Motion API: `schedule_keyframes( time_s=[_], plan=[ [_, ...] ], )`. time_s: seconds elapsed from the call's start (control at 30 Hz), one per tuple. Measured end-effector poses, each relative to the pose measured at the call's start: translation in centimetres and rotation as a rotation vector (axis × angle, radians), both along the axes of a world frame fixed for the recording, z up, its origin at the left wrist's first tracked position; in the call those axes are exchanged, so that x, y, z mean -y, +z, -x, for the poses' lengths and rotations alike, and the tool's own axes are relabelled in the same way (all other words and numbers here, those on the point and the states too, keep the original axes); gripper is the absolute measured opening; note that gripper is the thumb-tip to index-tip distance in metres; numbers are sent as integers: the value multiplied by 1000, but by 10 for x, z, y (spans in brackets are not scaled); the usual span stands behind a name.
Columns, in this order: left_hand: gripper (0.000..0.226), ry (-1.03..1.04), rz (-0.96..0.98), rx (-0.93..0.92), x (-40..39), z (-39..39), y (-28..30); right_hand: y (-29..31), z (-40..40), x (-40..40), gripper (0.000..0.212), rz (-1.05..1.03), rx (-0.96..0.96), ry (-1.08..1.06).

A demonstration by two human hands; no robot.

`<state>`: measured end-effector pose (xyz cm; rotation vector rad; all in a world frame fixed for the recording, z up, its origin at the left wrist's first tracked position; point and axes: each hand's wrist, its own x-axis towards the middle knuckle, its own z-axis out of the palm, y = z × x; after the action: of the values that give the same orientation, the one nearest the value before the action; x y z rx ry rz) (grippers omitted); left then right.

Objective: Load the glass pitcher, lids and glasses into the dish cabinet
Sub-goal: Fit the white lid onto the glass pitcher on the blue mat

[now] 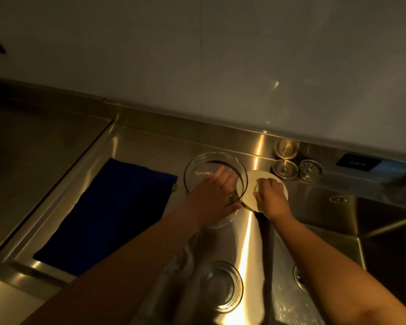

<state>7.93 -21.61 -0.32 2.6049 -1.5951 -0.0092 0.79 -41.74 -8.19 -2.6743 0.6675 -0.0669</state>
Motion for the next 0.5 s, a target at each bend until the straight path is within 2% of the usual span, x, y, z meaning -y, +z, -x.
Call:
schedule_keyframes(
  time_s=[0.33, 0.43, 0.5],
  plan=[
    [73, 25, -4, -32, 0, 3, 0, -15, -5, -5, 40, 24, -105, 10],
    [73, 25, 6, -45, 1, 4, 3, -12, -4, -6, 54, -2, -168, 53],
    [72, 13, 28, -49, 0, 5, 6, -6, -2, -9, 59, -37, -117, 72]
  ],
)
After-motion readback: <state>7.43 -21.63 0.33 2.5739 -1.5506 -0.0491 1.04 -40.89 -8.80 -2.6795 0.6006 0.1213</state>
